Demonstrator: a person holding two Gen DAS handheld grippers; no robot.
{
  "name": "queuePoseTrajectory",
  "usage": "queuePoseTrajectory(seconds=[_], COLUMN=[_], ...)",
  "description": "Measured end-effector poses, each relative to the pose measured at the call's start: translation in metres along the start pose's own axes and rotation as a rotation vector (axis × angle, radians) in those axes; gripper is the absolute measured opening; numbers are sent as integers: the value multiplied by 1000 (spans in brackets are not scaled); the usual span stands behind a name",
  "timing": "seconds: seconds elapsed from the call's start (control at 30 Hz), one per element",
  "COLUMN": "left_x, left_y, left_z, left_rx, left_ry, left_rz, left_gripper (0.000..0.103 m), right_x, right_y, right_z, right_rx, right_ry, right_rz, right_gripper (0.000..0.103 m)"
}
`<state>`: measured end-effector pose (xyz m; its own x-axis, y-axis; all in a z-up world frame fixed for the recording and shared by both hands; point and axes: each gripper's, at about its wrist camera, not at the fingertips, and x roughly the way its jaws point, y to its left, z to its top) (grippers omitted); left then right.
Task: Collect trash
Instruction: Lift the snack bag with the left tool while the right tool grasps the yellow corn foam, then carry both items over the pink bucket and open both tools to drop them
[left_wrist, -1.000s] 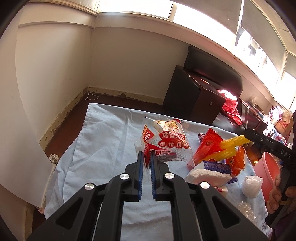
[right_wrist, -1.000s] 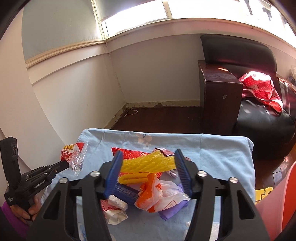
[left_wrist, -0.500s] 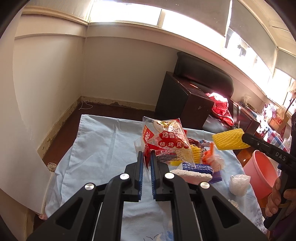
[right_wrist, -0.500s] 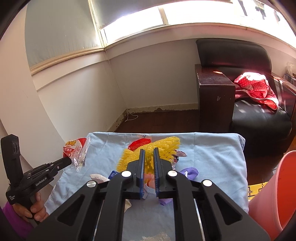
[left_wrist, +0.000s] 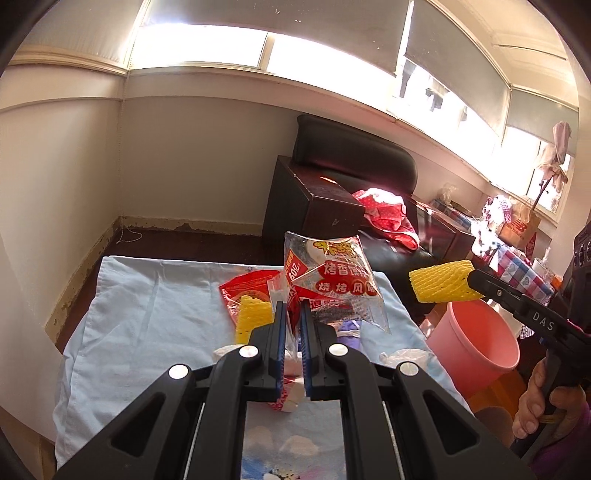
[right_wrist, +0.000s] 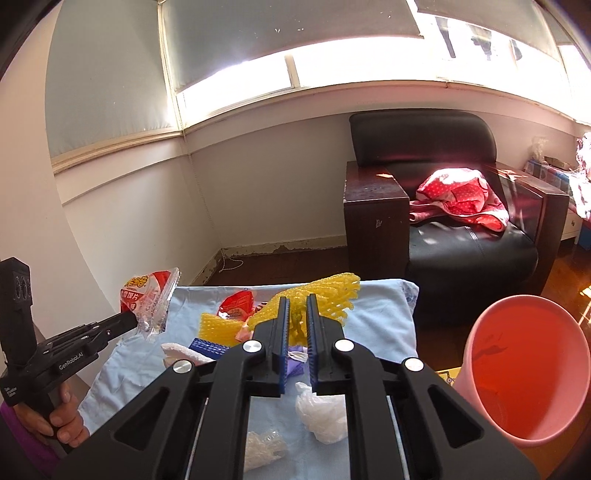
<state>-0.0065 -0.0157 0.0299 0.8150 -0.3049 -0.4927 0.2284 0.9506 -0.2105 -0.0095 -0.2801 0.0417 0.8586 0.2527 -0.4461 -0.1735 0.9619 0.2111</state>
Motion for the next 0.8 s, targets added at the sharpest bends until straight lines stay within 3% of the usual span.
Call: queuePoseTrajectory(seconds=[0.5, 0.8], left_x=[36, 79], left_y=[-126, -198], left_z=[-10, -23], left_rx=[137, 215], left_ry=[49, 129], left_rz=[-184, -276], left_gripper=[6, 7], right_x=[-58, -72], right_y=[-97, -140], right_z=[-22, -39], right_rx=[98, 116], right_ry=[-32, -3], right_rz=[-235, -373], right_gripper=[9, 9])
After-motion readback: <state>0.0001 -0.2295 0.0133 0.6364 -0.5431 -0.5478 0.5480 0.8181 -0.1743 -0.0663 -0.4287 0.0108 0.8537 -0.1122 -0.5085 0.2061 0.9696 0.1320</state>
